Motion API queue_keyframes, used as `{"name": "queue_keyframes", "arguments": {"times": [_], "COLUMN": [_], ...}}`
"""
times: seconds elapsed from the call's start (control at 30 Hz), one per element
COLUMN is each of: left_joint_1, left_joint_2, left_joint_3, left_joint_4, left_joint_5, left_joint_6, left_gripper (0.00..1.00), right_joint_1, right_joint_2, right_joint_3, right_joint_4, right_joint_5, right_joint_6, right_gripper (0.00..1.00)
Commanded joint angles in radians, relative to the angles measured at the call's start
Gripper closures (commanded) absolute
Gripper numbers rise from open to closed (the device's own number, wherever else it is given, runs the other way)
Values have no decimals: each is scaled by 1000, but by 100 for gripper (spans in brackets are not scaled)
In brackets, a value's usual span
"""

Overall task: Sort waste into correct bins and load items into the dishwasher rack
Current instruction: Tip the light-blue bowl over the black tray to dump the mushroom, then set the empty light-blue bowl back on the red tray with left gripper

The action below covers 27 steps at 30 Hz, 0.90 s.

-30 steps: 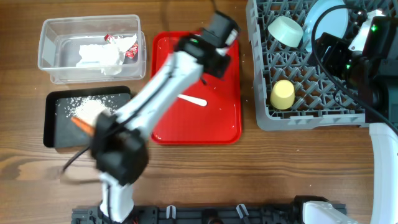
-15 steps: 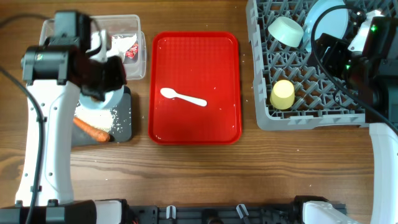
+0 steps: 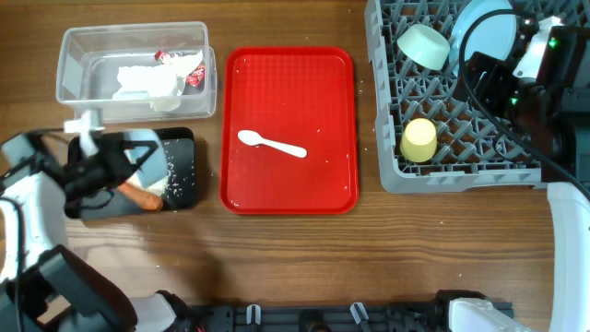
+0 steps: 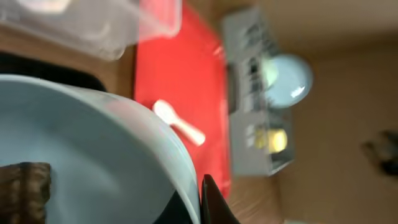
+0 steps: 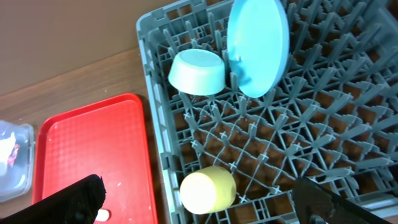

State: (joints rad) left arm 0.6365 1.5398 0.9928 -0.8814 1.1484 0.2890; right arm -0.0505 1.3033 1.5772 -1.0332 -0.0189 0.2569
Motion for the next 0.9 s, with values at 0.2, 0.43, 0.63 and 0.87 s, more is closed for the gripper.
{"name": "queue_keyframes", "arguments": {"times": [0.2,0.43,0.63,0.87], "left_joint_1": [120,118,110,-191], "left_joint_2": [175,183,177,-24], "left_joint_3": [-14,-14,-9,145], "left_joint_4": [48,109,115,116], "left_joint_5": [428,428,428,162], "left_joint_6": [10,-223,-253,-255], "left_gripper": [96,96,96,96], "right_joint_1": [-1,-1,-1,-1], "right_joint_2": [2,2,2,2], "right_joint_3": [-2,-2,-2,-2], "right_joint_4": [-2,-4,-7,-5], "right_joint_5": [-27,-27,-27,-28], "right_joint_6": [-30,-41,-45,-45], "right_gripper": [1,0,1,1]}}
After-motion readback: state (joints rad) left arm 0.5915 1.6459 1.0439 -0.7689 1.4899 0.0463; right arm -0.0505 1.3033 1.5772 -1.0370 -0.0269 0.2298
